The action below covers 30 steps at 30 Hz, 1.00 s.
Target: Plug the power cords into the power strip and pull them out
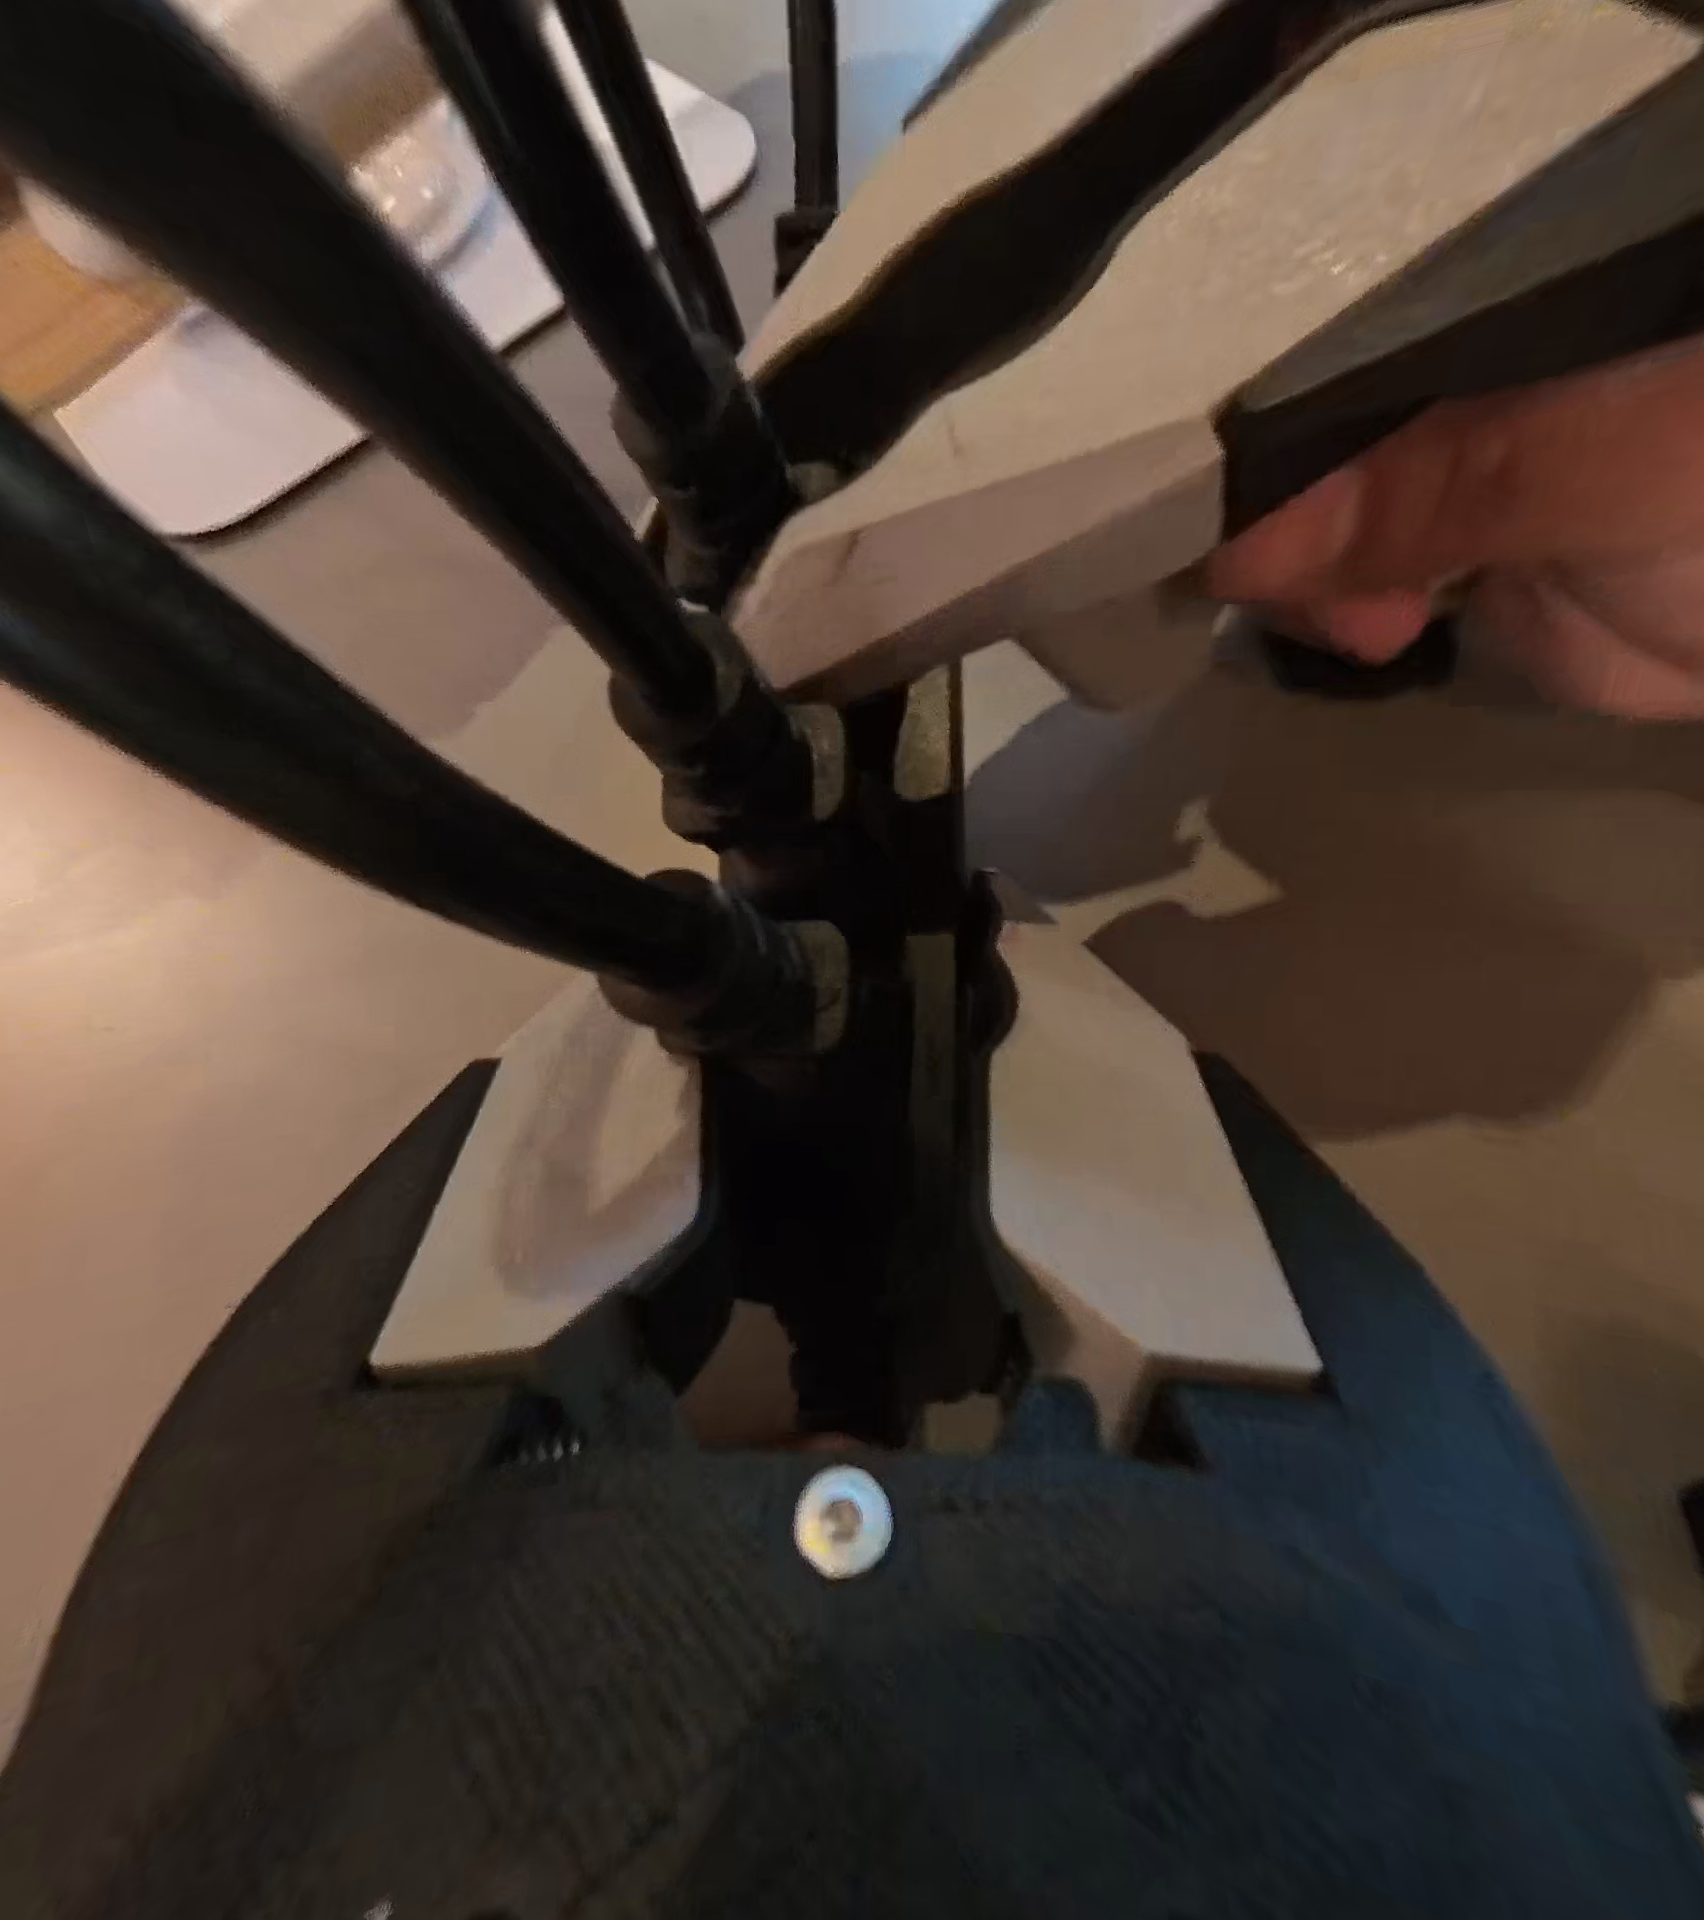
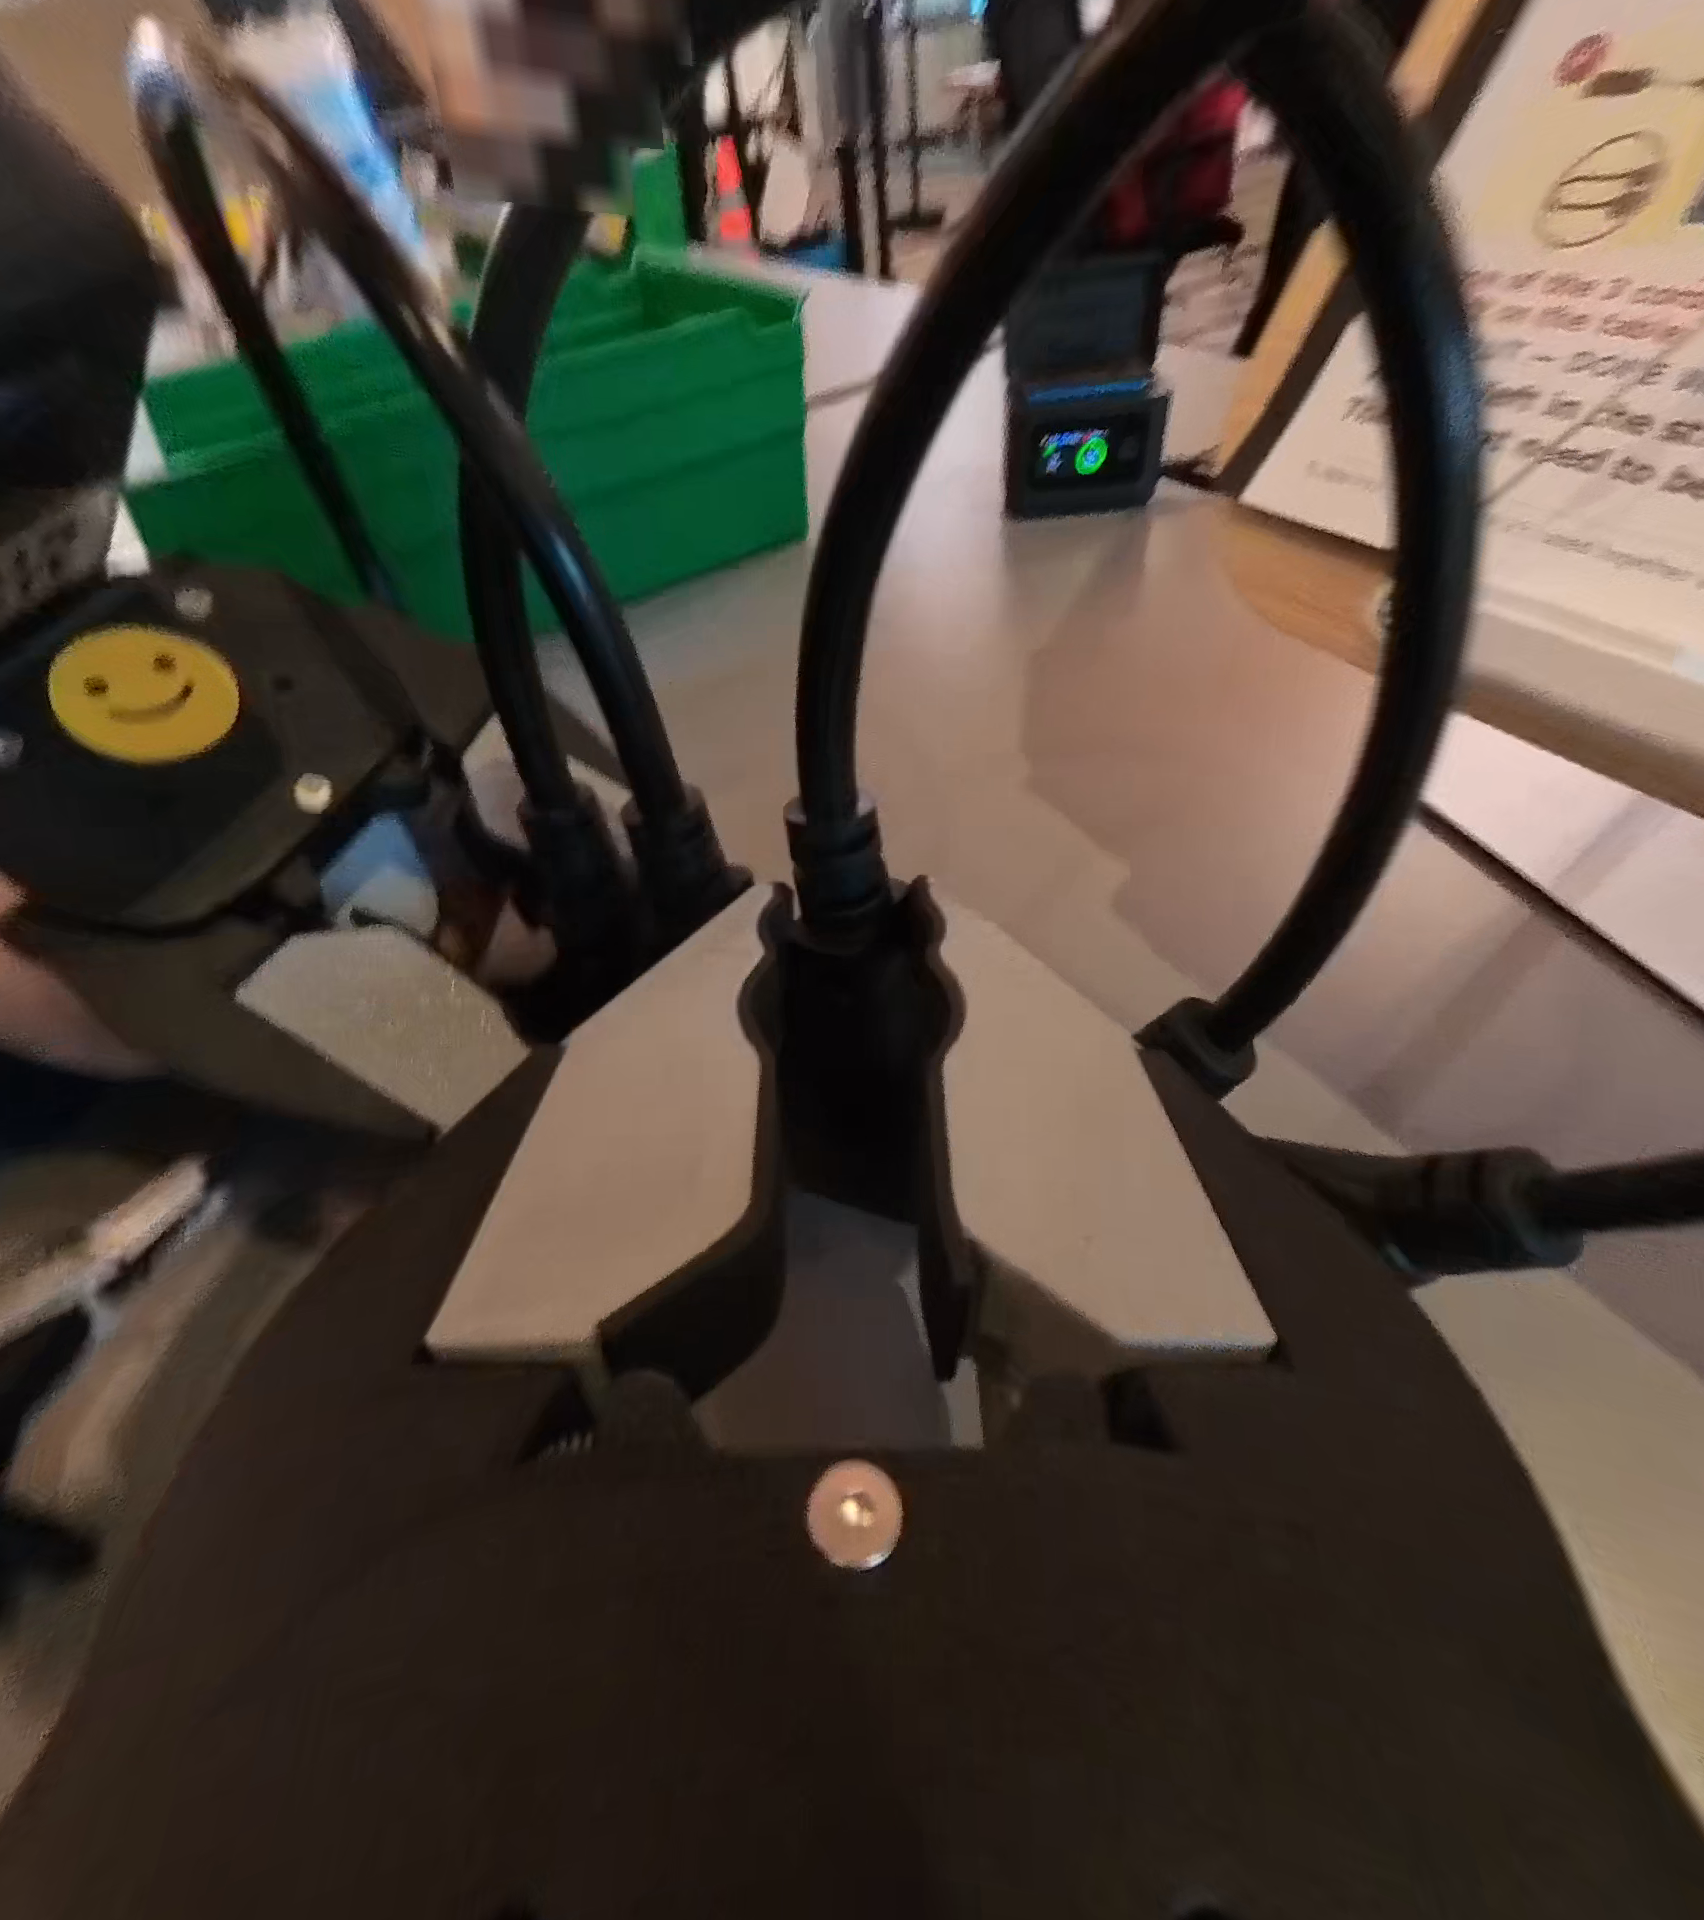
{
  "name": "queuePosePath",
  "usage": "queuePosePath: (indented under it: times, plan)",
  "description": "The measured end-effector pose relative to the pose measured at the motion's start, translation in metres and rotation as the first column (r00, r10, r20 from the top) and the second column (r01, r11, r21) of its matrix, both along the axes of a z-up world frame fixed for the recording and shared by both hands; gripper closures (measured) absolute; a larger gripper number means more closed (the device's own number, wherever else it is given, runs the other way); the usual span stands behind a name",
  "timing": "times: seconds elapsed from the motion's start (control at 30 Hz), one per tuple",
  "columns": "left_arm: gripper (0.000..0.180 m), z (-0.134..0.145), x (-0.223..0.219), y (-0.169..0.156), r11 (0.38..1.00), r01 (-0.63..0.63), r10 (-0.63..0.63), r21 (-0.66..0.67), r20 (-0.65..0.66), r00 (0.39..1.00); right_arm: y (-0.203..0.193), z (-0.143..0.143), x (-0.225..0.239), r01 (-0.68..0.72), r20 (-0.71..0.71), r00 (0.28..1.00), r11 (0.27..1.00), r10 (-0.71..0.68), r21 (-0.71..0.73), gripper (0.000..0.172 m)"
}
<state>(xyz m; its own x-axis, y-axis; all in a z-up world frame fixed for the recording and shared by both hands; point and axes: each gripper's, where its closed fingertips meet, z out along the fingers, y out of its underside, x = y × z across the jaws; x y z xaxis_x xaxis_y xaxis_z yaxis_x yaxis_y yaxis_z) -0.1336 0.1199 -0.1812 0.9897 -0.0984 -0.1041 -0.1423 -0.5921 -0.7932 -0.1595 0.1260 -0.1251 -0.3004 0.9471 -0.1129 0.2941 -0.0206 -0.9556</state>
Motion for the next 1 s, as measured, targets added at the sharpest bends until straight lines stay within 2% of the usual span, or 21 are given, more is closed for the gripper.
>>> queuePosePath:
  times: [0.07, 0.17, 0.37, 0.5, 0.7, 0.77, 0.83, 0.9, 0.93, 1.0]
  plan:
    - [0.135, 0.004, 0.003, 0.003, 1.000, -0.019, 0.018, 0.021, 0.070, 0.997, 0.005, 0.005, -0.006, 0.048, -0.017, 0.999, 0.996, -0.049, -0.076, 0.155]
    - [0.135, 0.003, -0.005, 0.004, 0.997, -0.071, 0.069, 0.015, 0.074, 0.995, 0.006, 0.007, -0.015, 0.089, -0.011, 0.996, 0.987, -0.091, -0.136, 0.156]
    - [0.135, 0.006, -0.018, 0.008, 0.993, -0.113, 0.108, 0.038, 0.121, 0.987, 0.007, 0.015, -0.028, 0.101, -0.059, 0.992, 0.990, -0.107, -0.101, 0.157]
    - [0.135, 0.007, -0.026, 0.010, 0.987, -0.154, 0.147, 0.043, 0.134, 0.980, 0.008, 0.019, -0.035, 0.070, -0.077, 0.992, 0.953, -0.097, -0.295, 0.156]
    - [0.135, 0.010, -0.026, 0.010, 0.986, -0.153, 0.147, 0.068, 0.090, 0.985, 0.007, 0.024, -0.030, -0.011, -0.097, 0.994, 0.881, -0.040, -0.473, 0.153]
    - [0.136, 0.008, -0.026, 0.007, 0.988, -0.145, 0.140, 0.050, 0.087, 0.986, 0.005, 0.019, -0.031, -0.006, -0.070, 0.997, 0.924, -0.023, -0.382, 0.153]
    - [0.136, 0.007, -0.020, 0.001, 0.997, -0.064, 0.059, 0.041, 0.109, 0.992, -0.003, 0.016, -0.027, -0.093, -0.051, 0.995, 0.978, 0.085, -0.188, 0.153]
    - [0.136, 0.012, -0.006, -0.009, 0.996, 0.065, -0.076, 0.063, 0.198, 0.977, -0.015, 0.019, -0.014, -0.244, -0.056, 0.968, 0.970, 0.243, -0.004, 0.150]
    - [0.136, 0.013, -0.002, -0.014, 0.990, 0.119, -0.132, 0.069, 0.220, 0.966, -0.018, 0.018, -0.007, -0.302, -0.043, 0.952, 0.952, 0.304, 0.041, 0.150]
    - [0.137, 0.013, 0.003, -0.023, 0.978, 0.200, -0.210, 0.065, 0.255, 0.944, -0.020, 0.014, 0.006, -0.392, -0.005, 0.920, 0.920, 0.392, 0.011, 0.151]
